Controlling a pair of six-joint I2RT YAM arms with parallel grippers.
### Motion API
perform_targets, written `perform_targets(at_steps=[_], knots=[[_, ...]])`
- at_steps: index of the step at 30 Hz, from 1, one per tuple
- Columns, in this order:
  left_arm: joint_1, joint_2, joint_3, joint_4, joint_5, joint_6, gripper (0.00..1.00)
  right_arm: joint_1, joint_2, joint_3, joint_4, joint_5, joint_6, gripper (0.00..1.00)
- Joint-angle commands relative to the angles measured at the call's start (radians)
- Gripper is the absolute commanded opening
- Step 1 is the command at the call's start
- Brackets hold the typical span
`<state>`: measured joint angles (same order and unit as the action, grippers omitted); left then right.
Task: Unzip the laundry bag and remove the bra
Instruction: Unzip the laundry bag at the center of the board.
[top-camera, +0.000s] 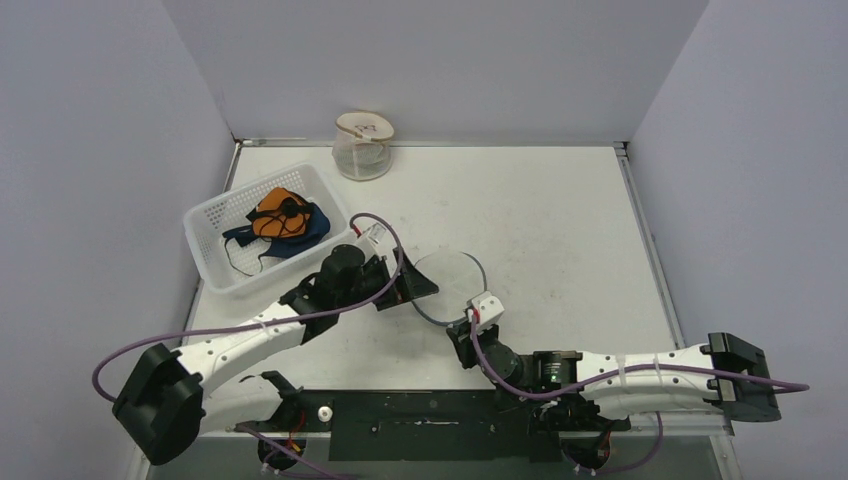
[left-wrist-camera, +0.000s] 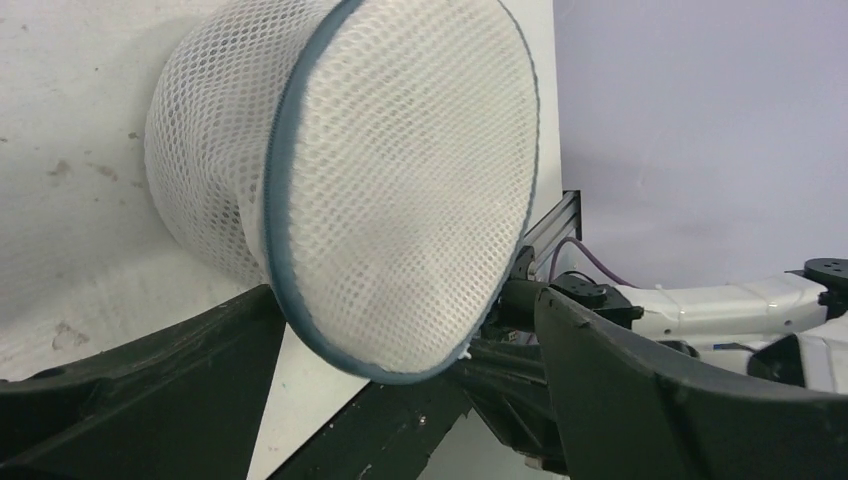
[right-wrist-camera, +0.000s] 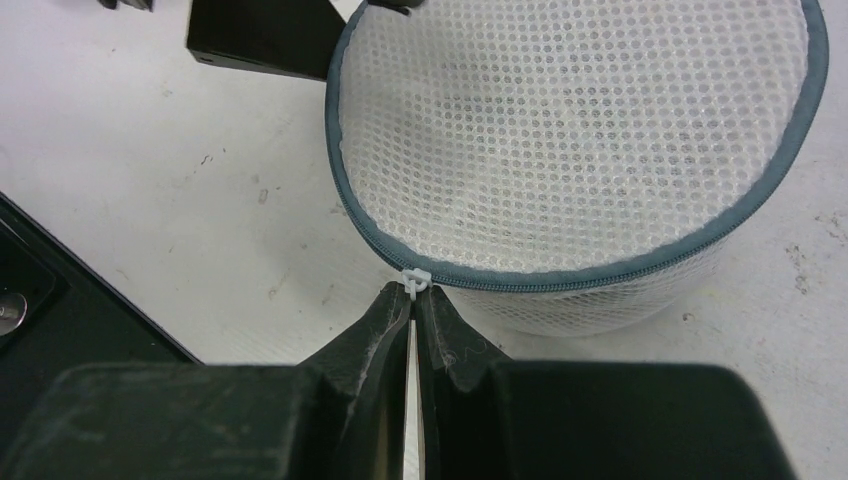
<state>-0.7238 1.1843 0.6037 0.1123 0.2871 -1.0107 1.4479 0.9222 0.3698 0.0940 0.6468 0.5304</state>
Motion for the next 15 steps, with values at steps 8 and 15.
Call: perform_targets(at_steps=[8, 15], knots=[[-0.07, -0.402, -0.129, -0.319, -0.256, -0.051, 0.97, 0.012, 0.072, 0.071, 0.113, -0.039, -0.039, 0.05], [-0.216, -0.428, -0.221, -0.099, -0.371, -0.19, 0.91, 0.013, 0.143, 0.096, 0.156, -0.075, -0.058, 0.05]])
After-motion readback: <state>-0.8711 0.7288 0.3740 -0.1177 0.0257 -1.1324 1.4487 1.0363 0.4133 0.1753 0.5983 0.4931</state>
